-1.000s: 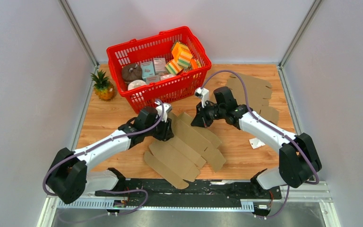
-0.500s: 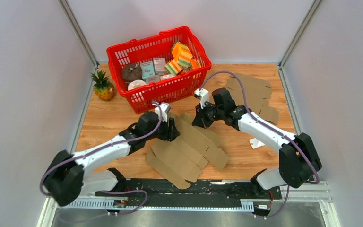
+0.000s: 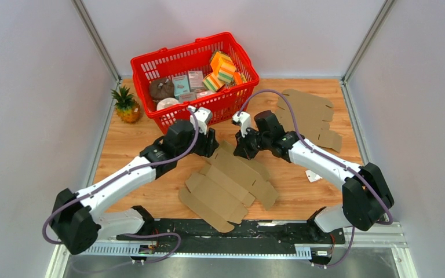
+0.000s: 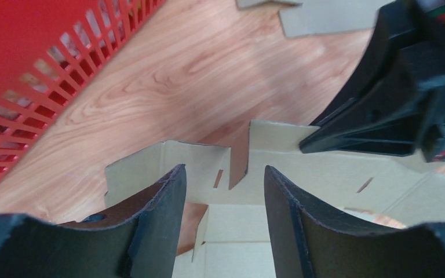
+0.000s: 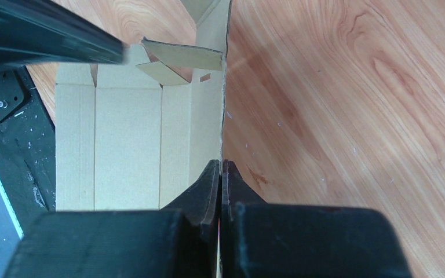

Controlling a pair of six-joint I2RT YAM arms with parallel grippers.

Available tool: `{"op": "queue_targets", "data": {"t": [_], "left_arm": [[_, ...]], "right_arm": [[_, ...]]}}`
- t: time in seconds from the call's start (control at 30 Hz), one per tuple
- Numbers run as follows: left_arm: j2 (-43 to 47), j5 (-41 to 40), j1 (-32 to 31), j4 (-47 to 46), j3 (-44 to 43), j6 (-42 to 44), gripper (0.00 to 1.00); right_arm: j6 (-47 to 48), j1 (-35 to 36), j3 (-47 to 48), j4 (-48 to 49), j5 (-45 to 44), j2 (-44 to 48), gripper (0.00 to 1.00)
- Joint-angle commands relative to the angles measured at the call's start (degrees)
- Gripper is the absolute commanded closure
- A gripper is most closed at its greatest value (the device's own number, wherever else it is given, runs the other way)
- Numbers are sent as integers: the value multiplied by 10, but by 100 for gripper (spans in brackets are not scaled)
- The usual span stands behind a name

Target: Fold the paper box

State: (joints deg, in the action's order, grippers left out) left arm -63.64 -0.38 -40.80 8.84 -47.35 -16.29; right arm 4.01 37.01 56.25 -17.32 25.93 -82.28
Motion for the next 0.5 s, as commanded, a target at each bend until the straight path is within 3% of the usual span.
{"op": "queue_targets", "data": {"t": [0.0, 0.47], "left_arm": [[-52, 32, 0, 8, -43, 53, 42], [-121, 6, -22, 22, -71, 78, 67]], "right_arm": [[22, 9, 11, 6, -5, 15, 100], [30, 15, 19, 5, -13, 5, 100]]}}
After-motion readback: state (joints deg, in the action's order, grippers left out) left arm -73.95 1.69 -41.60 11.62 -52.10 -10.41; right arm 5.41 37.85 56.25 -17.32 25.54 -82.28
